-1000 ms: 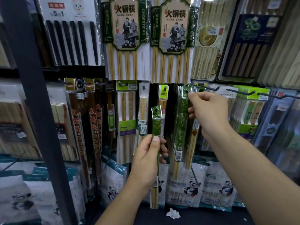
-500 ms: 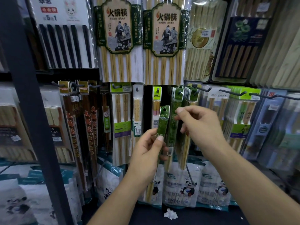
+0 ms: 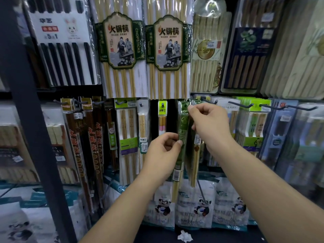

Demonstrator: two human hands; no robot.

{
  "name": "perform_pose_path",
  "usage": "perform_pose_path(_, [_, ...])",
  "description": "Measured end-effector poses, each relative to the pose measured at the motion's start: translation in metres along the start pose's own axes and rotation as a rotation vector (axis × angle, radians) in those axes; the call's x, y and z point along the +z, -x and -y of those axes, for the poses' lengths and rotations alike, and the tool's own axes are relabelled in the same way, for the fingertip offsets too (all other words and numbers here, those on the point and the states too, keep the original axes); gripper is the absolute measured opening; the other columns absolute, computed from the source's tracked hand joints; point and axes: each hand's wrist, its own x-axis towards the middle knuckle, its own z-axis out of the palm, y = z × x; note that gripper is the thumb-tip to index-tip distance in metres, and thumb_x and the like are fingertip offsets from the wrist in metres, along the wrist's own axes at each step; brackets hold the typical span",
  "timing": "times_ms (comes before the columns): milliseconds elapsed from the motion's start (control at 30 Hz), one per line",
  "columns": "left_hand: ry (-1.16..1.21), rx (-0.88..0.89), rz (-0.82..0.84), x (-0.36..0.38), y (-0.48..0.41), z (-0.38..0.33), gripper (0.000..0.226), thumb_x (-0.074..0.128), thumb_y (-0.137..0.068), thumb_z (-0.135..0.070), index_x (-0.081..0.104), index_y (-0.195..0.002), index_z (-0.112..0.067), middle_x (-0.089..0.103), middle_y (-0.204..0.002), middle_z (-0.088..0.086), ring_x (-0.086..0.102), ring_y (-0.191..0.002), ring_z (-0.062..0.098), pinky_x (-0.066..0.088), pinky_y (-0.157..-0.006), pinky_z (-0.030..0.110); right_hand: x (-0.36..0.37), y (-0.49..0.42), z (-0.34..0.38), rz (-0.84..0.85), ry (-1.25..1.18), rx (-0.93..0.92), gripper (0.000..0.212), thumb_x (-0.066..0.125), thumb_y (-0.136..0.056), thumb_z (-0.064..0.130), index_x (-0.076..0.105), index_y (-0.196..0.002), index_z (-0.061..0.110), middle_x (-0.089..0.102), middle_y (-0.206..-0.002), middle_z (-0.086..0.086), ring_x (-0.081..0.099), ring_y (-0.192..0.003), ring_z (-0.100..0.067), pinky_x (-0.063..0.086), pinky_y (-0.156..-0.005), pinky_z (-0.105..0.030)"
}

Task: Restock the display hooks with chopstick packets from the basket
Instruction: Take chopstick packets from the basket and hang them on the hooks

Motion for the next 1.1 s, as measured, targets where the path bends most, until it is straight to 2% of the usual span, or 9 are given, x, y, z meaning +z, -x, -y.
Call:
perform_pose_path(133, [-0.044,-0.026,0.004,0.000,-0.003,0.003,0.016,0.069,-0.096,-0.020,0.067,-0.094,-0.036,0.066,-0.081,-0.009,0.061,-0.070,-0.003,0.060,-0.072,0.035,0.006,-0.005,0.000,-0.052,0.060,-0.001,0.032,0.066,-0.096,0.029,0.070,-0.066,0.018,0.074,-0.073,0.004,0.061,-0.057,-0.008,0.057,-0.074,-0.034])
perform_pose_path(333, [-0.074,-0.032,0.007,0.002,-0.003,0.006,0.014,0.069,-0.095,-0.024,0.067,-0.094,-0.038,0.066,-0.079,-0.014,0.063,-0.074,0.000,0.062,-0.076,0.044,0.008,-0.007,-0.005,-0.083,0.081,-0.030,0.041,0.064,-0.096,0.028,0.064,-0.061,0.006,0.064,-0.064,-0.020,0.055,-0.053,-0.021,0.059,-0.083,-0.040])
perform_pose_path(467, [-0.102,-0.029,0.004,0.002,-0.003,0.007,0.013,0.068,-0.096,-0.026,0.066,-0.096,-0.039,0.066,-0.080,-0.014,0.064,-0.077,0.006,0.062,-0.075,0.045,0.007,-0.008,-0.007,-0.089,0.135,-0.036,0.037,0.065,-0.096,0.030,0.069,-0.063,0.013,0.059,-0.049,0.003,0.058,-0.053,-0.013,0.057,-0.075,-0.033])
perform_pose_path(600, [-0.217,-0.013,0.018,0.002,-0.003,0.006,0.011,0.065,-0.098,-0.027,0.061,-0.102,-0.037,0.063,-0.081,-0.009,0.063,-0.074,0.007,0.061,-0.073,0.041,0.007,-0.004,-0.008,-0.116,0.286,-0.076,0.024,0.065,-0.095,0.035,0.075,-0.076,0.025,0.069,-0.071,0.014,0.065,-0.074,-0.003,0.053,-0.070,-0.030])
perform_pose_path(700, [-0.494,0.098,0.024,0.000,-0.002,0.001,0.017,0.060,-0.100,-0.034,0.059,-0.117,-0.030,0.062,-0.088,-0.013,0.061,-0.077,0.003,0.058,-0.074,0.033,0.002,0.002,-0.012,-0.115,0.326,-0.106,0.017,0.066,-0.094,0.039,0.074,-0.084,0.027,0.069,-0.075,0.016,0.064,-0.077,-0.001,0.055,-0.072,-0.031])
perform_pose_path(800, [-0.624,0.218,-0.041,0.000,-0.003,-0.007,0.026,0.051,-0.102,-0.040,0.055,-0.124,-0.027,0.062,-0.105,-0.010,0.062,-0.091,0.008,0.058,-0.080,0.039,-0.004,0.015,-0.024,-0.090,0.307,-0.137,0.012,0.069,-0.093,0.036,0.072,-0.100,0.028,0.067,-0.080,0.020,0.063,-0.078,0.006,0.050,-0.068,-0.017])
perform_pose_path(867, [-0.581,0.228,-0.050,0.003,-0.006,-0.011,0.035,0.045,-0.101,-0.044,0.053,-0.130,-0.026,0.063,-0.117,-0.006,0.062,-0.105,0.013,0.057,-0.090,0.041,-0.003,0.026,-0.039,-0.020,0.281,-0.142,0.025,0.068,-0.095,0.031,0.069,-0.119,0.027,0.068,-0.092,0.022,0.061,-0.085,0.015,0.045,-0.068,-0.003])
perform_pose_path(967, [-0.353,0.079,0.012,0.013,-0.014,-0.012,0.054,0.042,-0.101,-0.046,0.040,-0.150,-0.023,0.054,-0.148,-0.001,0.050,-0.136,0.016,0.044,-0.113,0.044,0.001,0.041,-0.057,0.119,0.225,-0.089,0.045,0.060,-0.101,0.031,0.052,-0.145,0.027,0.062,-0.118,0.024,0.056,-0.095,0.023,0.043,-0.078,0.002])
perform_pose_path(1100, [0.017,-0.156,0.112,0.023,-0.028,-0.012,0.064,0.046,-0.107,-0.043,0.017,-0.162,-0.028,0.026,-0.168,-0.002,0.025,-0.152,0.013,0.025,-0.122,0.034,0.007,0.045,-0.074,0.300,0.125,-0.006,0.064,0.050,-0.105,0.035,0.018,-0.160,0.036,0.041,-0.155,0.019,0.039,-0.138,0.006,0.037,-0.112,-0.022])
